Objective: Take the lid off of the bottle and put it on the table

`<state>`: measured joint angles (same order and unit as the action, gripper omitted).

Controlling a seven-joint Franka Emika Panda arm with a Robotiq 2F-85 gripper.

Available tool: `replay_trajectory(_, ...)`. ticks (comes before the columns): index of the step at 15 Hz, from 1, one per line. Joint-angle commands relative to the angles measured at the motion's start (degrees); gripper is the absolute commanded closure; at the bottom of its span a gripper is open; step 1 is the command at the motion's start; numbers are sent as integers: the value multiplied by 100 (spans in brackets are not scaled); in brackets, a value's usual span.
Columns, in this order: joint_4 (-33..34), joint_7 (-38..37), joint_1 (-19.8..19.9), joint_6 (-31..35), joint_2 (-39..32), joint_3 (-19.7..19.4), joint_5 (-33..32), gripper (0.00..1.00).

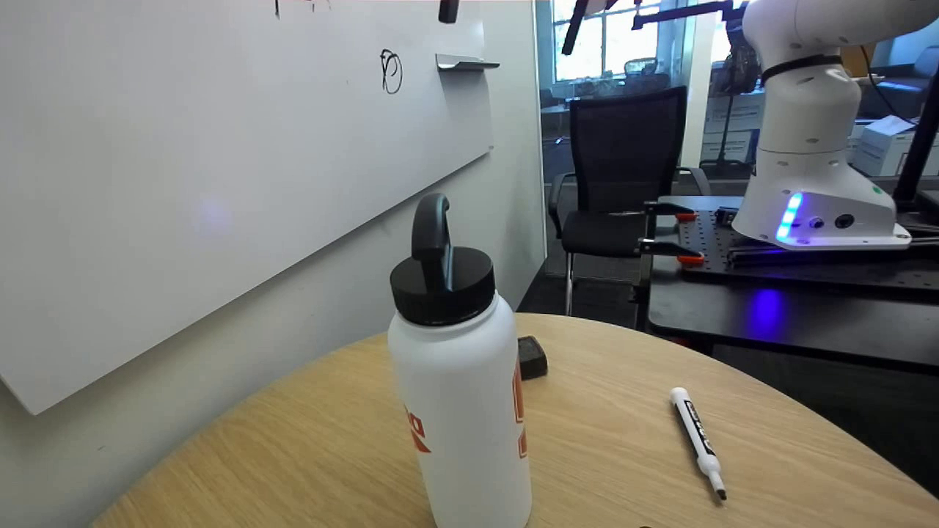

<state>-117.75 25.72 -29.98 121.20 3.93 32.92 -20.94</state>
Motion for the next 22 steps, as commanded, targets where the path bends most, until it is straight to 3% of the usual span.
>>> replay_trajectory(1,648,185,-96,-316,-765,155,-461,0)
replay_trajectory(2,227,4,-39,-37,-364,91,-286,0)
replay_trajectory(8,299,-1,-54,-42,-515,96,-334,0)
replay_trajectory(17,961,110,-271,148,-1455,123,-390,0)
replay_trajectory(22,1221,254,-397,715,-1908,18,-498,0)
